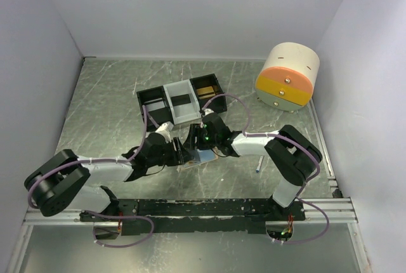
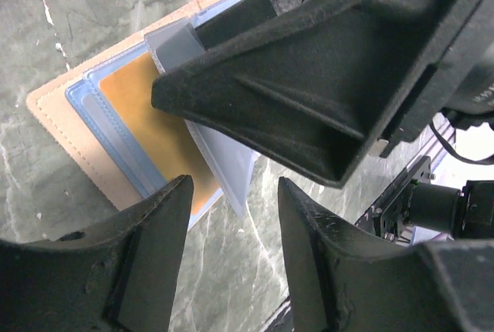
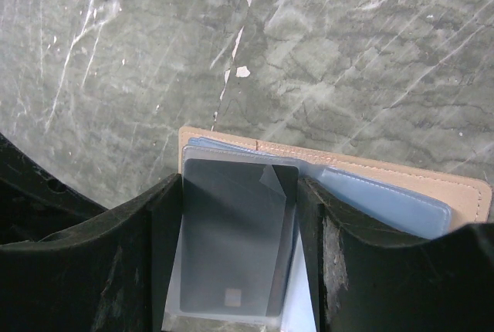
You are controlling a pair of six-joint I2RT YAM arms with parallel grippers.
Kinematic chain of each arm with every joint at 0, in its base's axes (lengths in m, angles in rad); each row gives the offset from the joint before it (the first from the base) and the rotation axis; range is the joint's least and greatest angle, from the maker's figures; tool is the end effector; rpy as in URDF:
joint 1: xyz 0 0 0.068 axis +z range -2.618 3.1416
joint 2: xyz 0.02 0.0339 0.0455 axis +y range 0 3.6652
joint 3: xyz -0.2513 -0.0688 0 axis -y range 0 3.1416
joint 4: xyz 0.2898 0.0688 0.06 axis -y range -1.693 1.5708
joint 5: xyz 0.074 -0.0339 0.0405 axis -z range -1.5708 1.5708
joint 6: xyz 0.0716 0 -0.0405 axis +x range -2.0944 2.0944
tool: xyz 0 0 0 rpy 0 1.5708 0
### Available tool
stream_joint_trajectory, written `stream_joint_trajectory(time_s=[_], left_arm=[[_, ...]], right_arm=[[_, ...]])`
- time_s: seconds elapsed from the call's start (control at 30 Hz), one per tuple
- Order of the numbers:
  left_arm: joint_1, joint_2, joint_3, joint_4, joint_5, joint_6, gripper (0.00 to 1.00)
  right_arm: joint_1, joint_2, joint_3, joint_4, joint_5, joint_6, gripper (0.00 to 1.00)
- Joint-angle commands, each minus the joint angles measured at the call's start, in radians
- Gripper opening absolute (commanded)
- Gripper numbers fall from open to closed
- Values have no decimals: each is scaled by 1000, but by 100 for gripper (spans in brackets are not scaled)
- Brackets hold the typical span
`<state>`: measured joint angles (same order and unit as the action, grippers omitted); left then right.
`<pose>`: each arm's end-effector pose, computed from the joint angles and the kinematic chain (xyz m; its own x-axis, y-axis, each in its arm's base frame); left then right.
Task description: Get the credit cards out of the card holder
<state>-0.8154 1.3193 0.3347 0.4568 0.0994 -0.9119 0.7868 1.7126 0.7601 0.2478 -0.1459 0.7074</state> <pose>0.1959 -0.2184 0.0755 -0.8306 -0.2656 -0.4894 0.2065 0.6694 -0.7137 0.2629 0.2784 0.0671 -0.8538 0.0544 -0.5178 -0.2947 0.7695 0.5666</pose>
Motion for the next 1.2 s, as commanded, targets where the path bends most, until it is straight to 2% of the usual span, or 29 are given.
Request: stream_joint_trajectory(time_s=[0.0,0.3,0.5,0.67,0.93,1.17], left_arm=[[-6,44,34,85,-20,-23,58],[-6,83,52,131,8,-8,36],[-6,112,85,119,30,7,36],[-6,117,108,90,25,17,37],[-6,121,131,66,37,30,46],[-6,143,157,61,70,46,54]], right_arm=[[11,56,-59,-150,-24,11,58],[12,39,-52,-146,-41,15,58],[11,12,-42,-160,-36,17,58],[12,-8,-29,-179,-37,10,65],[4,-58,-7,-222,-1,2,73],[-11,-154,-25,-256,66,7,75]])
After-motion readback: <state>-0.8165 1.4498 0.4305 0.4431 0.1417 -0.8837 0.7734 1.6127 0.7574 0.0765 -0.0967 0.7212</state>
